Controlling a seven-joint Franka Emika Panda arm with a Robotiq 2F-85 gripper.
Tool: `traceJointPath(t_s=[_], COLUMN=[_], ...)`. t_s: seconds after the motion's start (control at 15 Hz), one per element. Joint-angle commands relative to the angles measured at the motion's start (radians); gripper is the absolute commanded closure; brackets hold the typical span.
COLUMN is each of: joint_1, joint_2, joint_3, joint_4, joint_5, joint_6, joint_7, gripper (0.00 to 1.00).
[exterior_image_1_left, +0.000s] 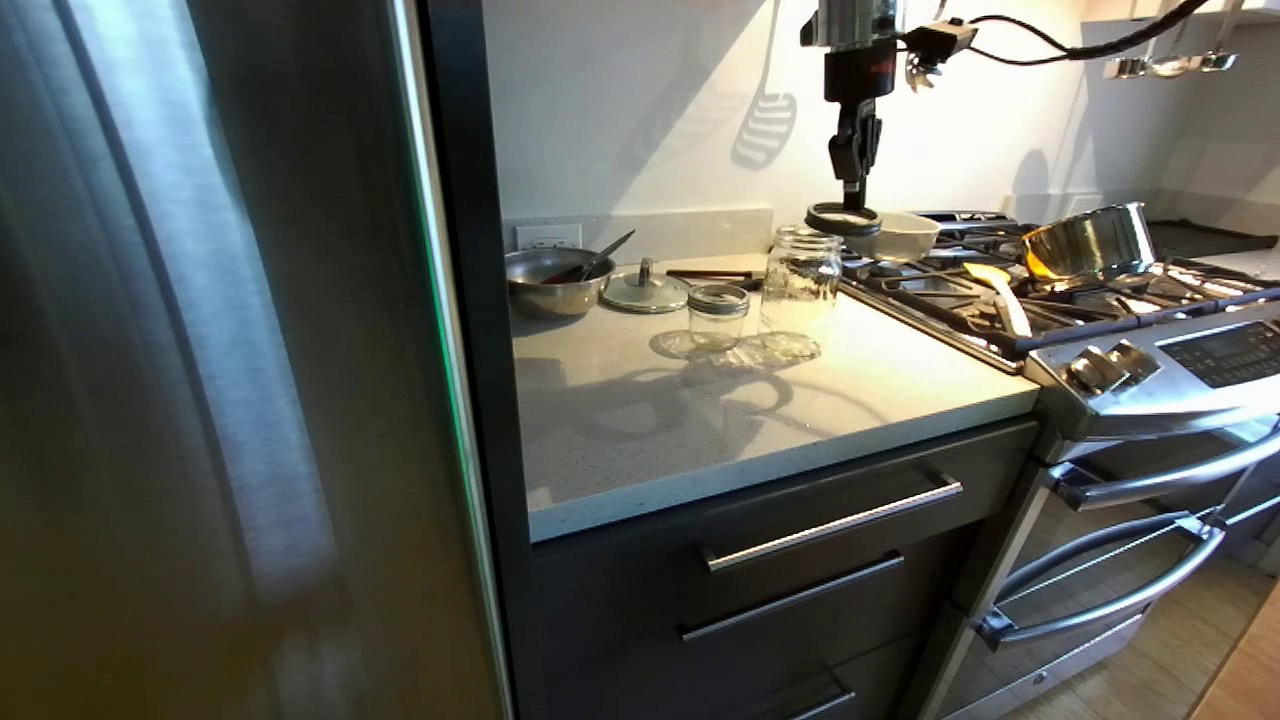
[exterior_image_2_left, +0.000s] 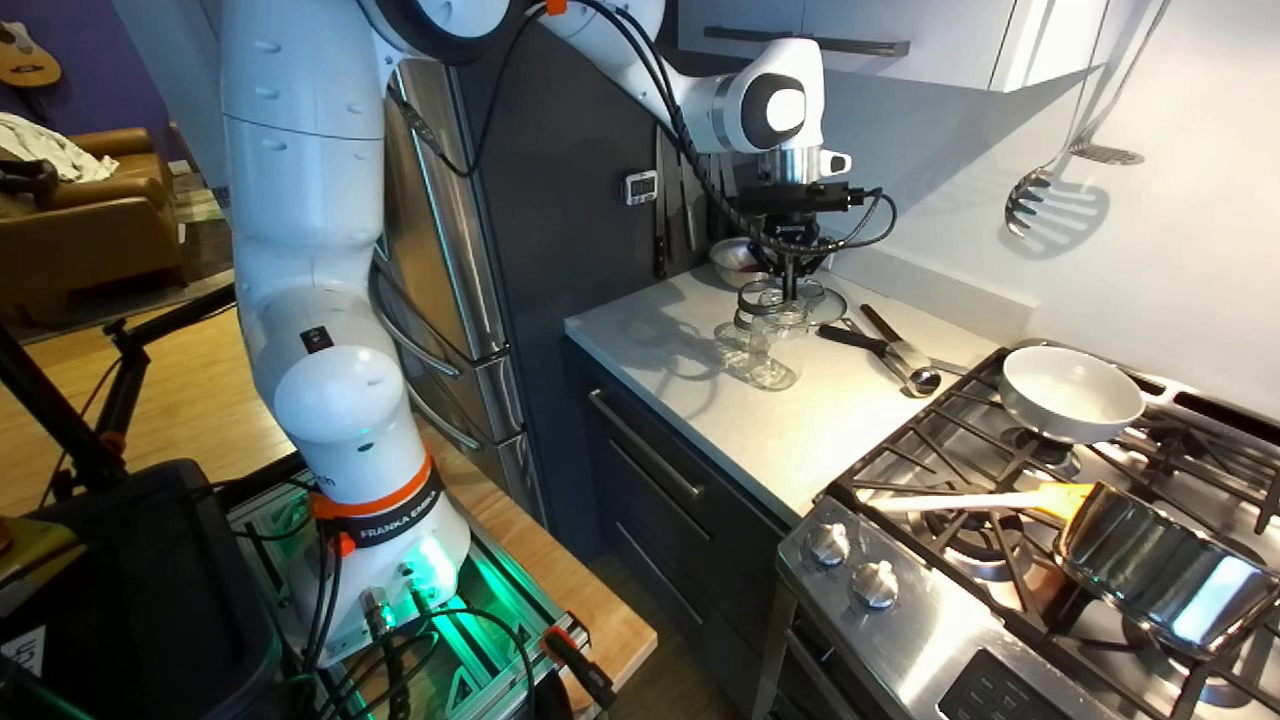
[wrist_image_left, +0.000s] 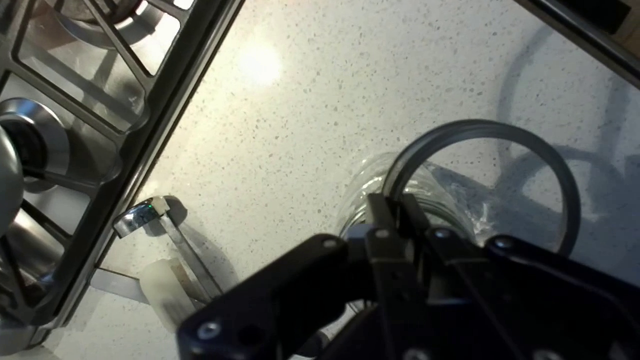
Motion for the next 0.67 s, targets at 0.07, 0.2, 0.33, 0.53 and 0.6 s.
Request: traceJointPath(t_s=[0.07,0.2,0.33,0.53,0.6], joint_1=[-0.017,-0.021,-0.025,-0.029,-0.029], joint_2=[0.076,0.097,0.116,0.141,0.149], joint_3=[0.011,0.011,0.011,0.012,0.012], joint_4=[0.117,0.147,0.173,0.200,0.208], joint_5=[0.053,0.062,0.068,0.068,0.068], joint_6=[-0.059,-0.065,-0.073,-0.087,-0.093], joint_7=[-0.024,-0.022,-0.021,-0.017,-0.015], gripper=[0.98,0.98,0.98,0.98,0.98])
